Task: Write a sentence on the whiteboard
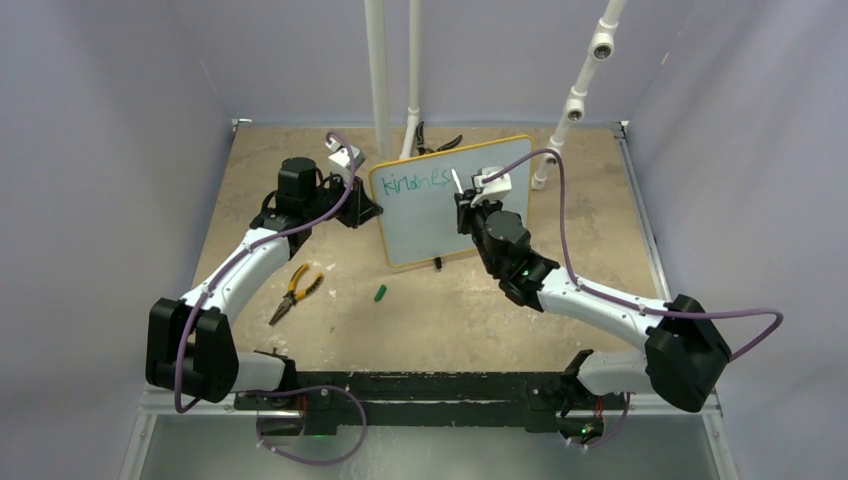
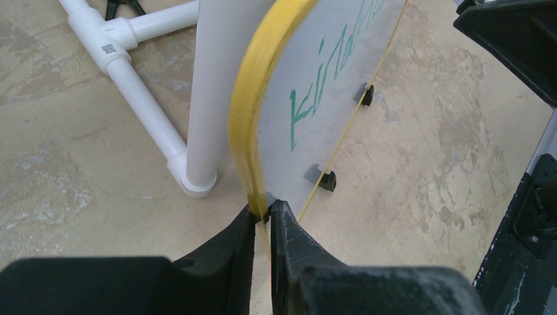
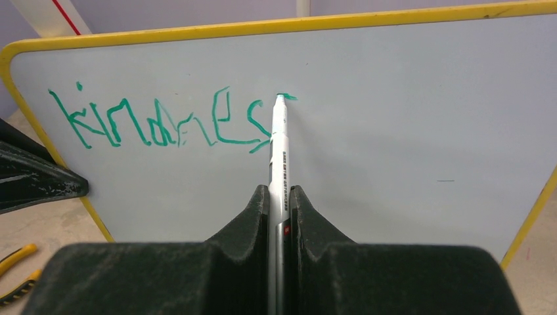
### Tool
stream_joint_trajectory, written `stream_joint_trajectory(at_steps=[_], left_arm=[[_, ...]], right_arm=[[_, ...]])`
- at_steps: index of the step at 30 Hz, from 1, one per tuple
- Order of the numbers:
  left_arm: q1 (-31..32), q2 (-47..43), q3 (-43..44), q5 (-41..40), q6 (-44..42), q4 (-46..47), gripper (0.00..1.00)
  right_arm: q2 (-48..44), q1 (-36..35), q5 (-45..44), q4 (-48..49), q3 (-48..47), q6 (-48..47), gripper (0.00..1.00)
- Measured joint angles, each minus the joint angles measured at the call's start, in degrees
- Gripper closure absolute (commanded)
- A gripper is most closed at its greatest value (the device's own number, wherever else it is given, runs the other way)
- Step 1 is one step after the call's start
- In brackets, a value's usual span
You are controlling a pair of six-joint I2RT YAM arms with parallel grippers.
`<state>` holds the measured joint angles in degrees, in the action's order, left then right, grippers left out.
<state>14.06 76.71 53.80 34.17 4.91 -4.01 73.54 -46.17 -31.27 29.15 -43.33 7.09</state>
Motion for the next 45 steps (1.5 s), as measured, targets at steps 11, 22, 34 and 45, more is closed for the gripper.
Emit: stream_joint_trajectory(at_steps=[11,22,34,45], left_arm=[[0.0,0.0,0.0,0.0,0.0,0.0,1.00],[0.0,0.0,0.0,0.0,0.0,0.0,1.00],[0.0,0.0,0.0,0.1,0.0,0.0,1.00],[0.0,0.0,0.0,0.1,0.0,0.0,1.00]], right_arm=[[-0.1,-0.1,2.1,0.0,1.6,1.2,1.00],[-0.5,-0.4,0.4,-2.3,1.7,3.7,1.00],[-0.9,-0.4,-1.4,-4.3,2.5,6.0,1.00],[-0.8,-1.2,-0.9,-4.3,3.3,6.0,1.00]])
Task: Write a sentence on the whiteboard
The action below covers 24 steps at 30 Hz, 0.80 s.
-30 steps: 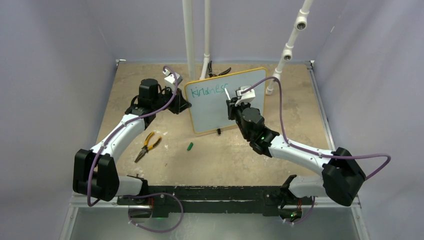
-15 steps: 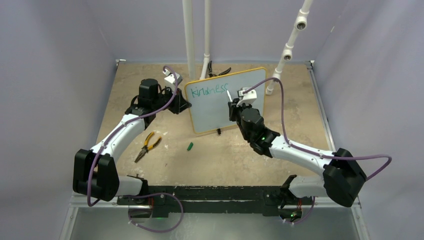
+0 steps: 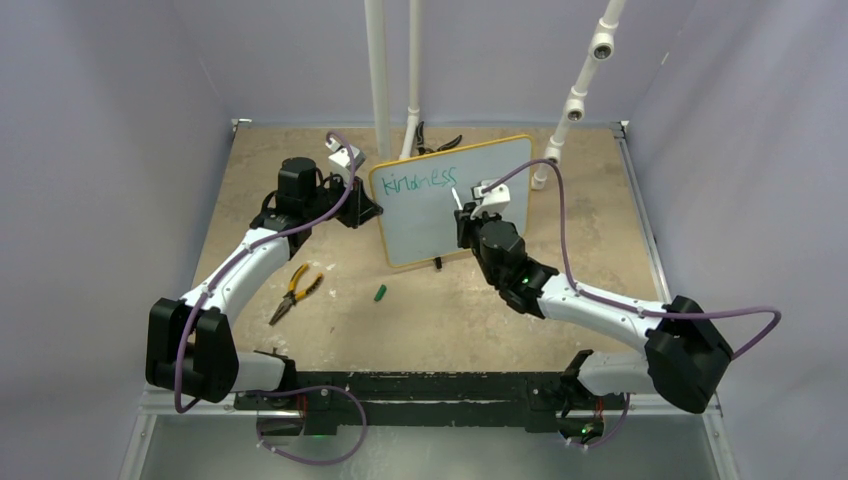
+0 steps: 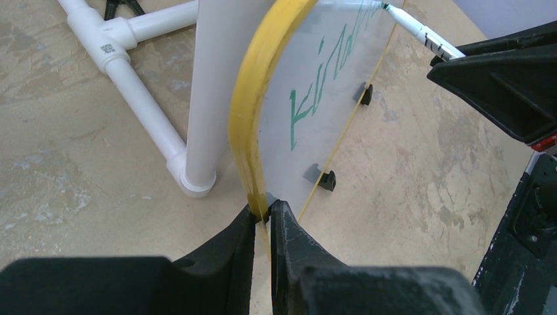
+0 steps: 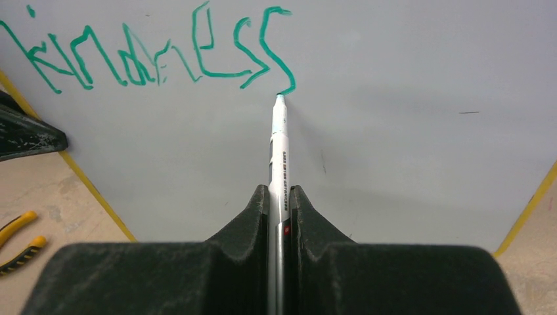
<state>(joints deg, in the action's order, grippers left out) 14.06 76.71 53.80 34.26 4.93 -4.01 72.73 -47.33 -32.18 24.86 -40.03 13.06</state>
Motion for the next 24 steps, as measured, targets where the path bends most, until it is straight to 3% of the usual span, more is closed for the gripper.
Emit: stream_joint_trajectory(at_steps=[8,16,24], left_arm=[[0.0,0.0,0.0,0.0,0.0,0.0,1.00],[0.0,0.0,0.0,0.0,0.0,0.0,1.00],[0.0,0.0,0.0,0.0,0.0,0.0,1.00]], right_arm=[[-0.6,-1.0,0.2,0.0,0.5,-0.3,1.00],[-8.6,-0.9,-0.5,-0.1,2.7,-0.7,1.00],[-6.3,1.8,-1.4,0.0,2.5,-2.4,1.00]])
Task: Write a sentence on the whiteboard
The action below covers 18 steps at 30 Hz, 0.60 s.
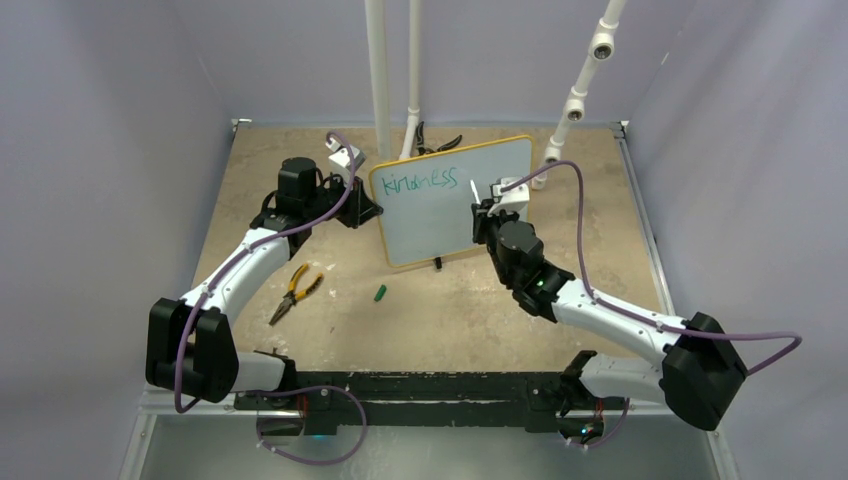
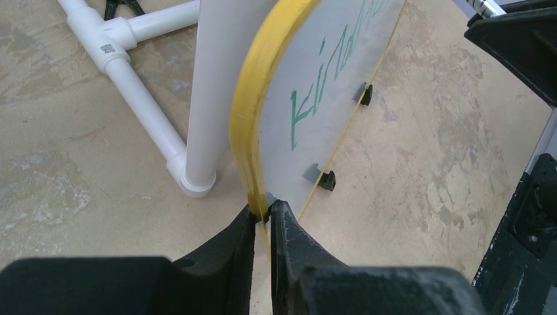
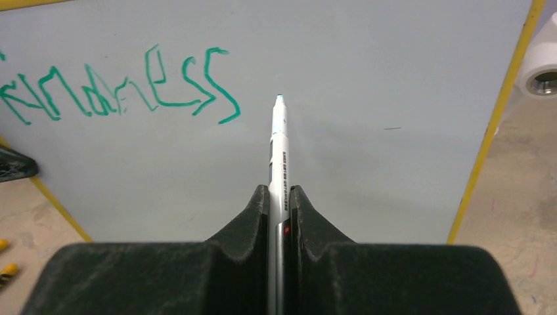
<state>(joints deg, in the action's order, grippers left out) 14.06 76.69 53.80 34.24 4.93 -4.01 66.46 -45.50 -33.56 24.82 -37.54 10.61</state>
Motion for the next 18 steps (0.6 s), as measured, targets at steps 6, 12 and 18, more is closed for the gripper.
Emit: stream_joint_trajectory(at_steps=[6,12,18], left_arm=[[0.0,0.0,0.0,0.0,0.0,0.0,1.00],[0.0,0.0,0.0,0.0,0.0,0.0,1.00],[0.0,0.0,0.0,0.0,0.0,0.0,1.00]], right_arm=[[0.9,1.6,0.0,0.3,-1.4,-1.1,1.00],[1.7,3.1,0.0,0.7,-2.7,-1.6,1.00],[4.0,3.9,0.0,0.8,-3.1,-1.6,1.00]])
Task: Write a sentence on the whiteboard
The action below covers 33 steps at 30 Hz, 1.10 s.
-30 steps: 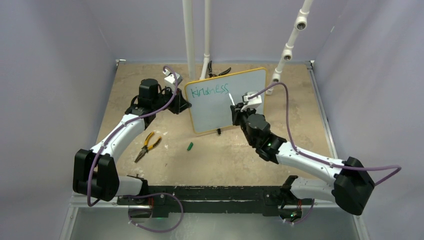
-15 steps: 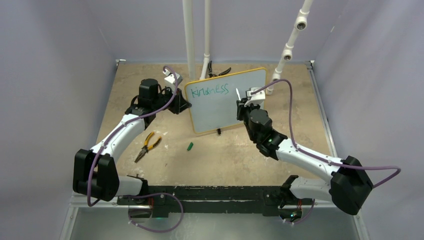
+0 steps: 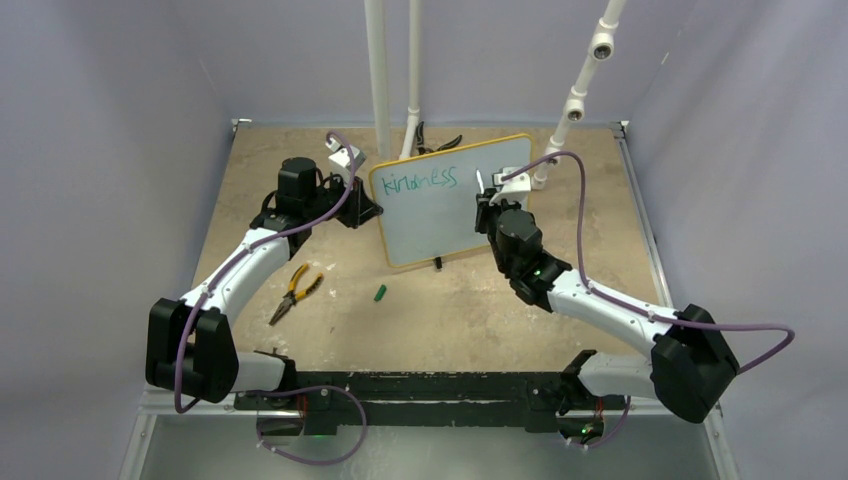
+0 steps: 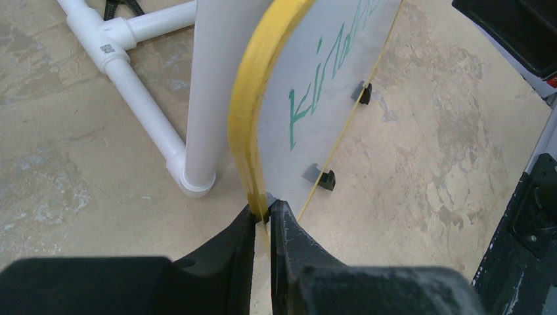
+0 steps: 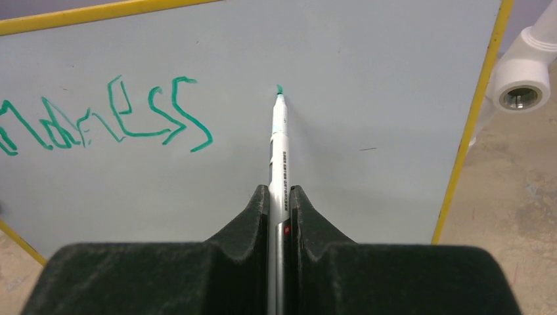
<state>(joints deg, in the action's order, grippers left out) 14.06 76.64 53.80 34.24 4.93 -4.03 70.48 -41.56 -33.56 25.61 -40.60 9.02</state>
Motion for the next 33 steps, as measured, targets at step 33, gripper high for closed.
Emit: stream_joint_trajectory(at_steps=[33], left_arm=[[0.0,-0.2,0.0,0.0,0.1,-0.2,1.00]], right_arm=[[-5.3,0.0,1.1,-2.4,1.9,2.6,1.00]])
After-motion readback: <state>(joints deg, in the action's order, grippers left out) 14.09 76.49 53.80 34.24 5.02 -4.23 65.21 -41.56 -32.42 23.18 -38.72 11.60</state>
